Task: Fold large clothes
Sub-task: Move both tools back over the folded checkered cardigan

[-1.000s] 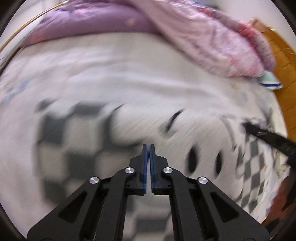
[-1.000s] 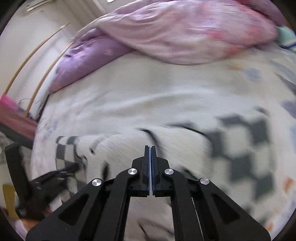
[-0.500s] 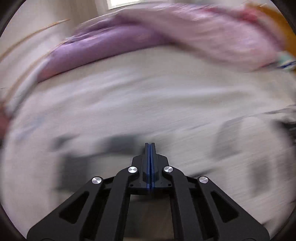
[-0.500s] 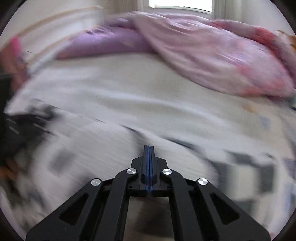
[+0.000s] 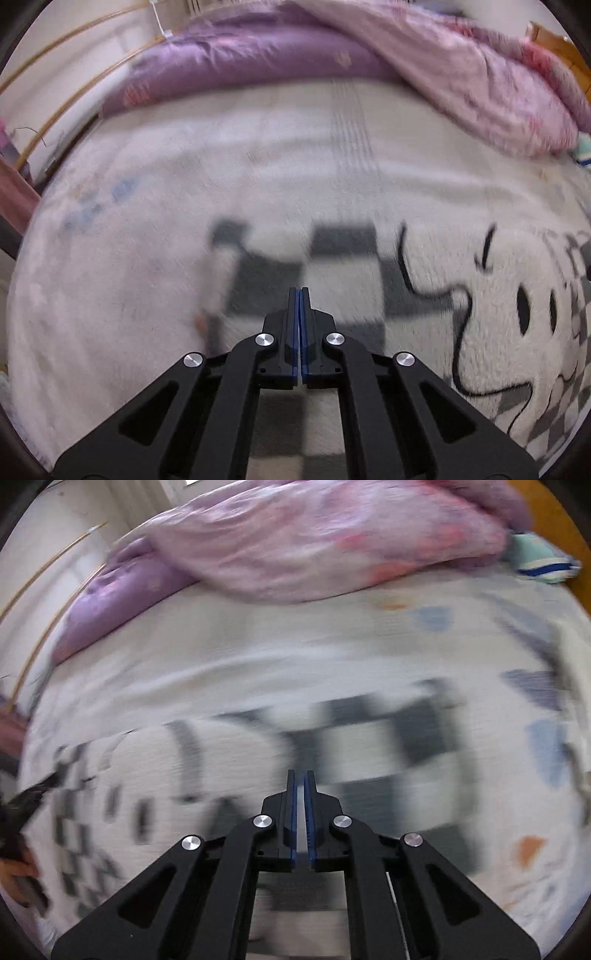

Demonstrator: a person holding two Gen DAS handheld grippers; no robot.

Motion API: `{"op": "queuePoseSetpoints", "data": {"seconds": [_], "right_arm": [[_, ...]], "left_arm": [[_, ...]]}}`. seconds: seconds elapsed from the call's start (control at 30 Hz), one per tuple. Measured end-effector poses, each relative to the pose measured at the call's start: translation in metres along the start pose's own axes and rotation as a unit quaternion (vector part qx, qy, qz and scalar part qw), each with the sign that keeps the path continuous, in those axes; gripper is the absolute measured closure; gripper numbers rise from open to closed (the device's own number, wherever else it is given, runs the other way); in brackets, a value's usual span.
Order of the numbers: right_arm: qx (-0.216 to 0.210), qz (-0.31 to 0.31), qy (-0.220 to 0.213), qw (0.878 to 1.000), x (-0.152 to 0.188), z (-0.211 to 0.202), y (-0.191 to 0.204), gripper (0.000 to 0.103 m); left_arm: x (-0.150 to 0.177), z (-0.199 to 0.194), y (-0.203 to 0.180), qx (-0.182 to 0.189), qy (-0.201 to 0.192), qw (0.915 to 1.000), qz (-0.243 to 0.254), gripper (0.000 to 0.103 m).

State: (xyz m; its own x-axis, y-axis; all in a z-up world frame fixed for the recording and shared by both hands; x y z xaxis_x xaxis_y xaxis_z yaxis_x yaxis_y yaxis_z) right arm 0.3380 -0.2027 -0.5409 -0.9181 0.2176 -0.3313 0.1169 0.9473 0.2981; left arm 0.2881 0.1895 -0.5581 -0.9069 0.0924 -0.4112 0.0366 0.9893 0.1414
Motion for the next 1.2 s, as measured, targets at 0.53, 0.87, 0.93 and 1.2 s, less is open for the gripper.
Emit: {"op": "queuePoseSetpoints", "data": {"seconds": [0.53,0.87,0.93,1.2], "right_arm": [[0.06,0.066,0.119,0.989,0.159,-0.064,-0.057,0.097],[0.099,0.093,0.048,0.99,-0.014,0.016,-0.116,0.103],[0.109,0.078,0.051,0.99,0.006,0.004,-0.118,0.103],[0.132,0.113,0.141,0.975,0.144,-0.06,-0.123,0.099]], "left_arm": [[0.136,-0.058,0.0,0.034,0.083,0.9956,-0.028,0.1],[0.028,0.018,0.052,-0.01,0.03,0.9976,-0.062,0.101],[0.05,0.003,0.045,-0.002,0.032,0.9979,-0.056,0.101],[0.169,-0.068,-0.014,0.013,0.117,0.993,-0.009,0.1]]}}
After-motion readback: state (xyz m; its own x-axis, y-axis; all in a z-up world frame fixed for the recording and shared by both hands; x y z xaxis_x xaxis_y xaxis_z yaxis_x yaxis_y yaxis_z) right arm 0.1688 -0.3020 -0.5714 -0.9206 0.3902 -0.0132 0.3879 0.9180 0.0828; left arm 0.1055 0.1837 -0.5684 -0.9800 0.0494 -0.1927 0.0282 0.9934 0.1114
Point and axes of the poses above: each gripper's, at about its wrist camera, not at the fingertips, and z roughly the way its jaws point, y to its left, x to its underside, the point moved 8 cm from there along z, roughly the way its jaws point, and after that the axes turned 10 degrees about z, right-handed, at the moved point
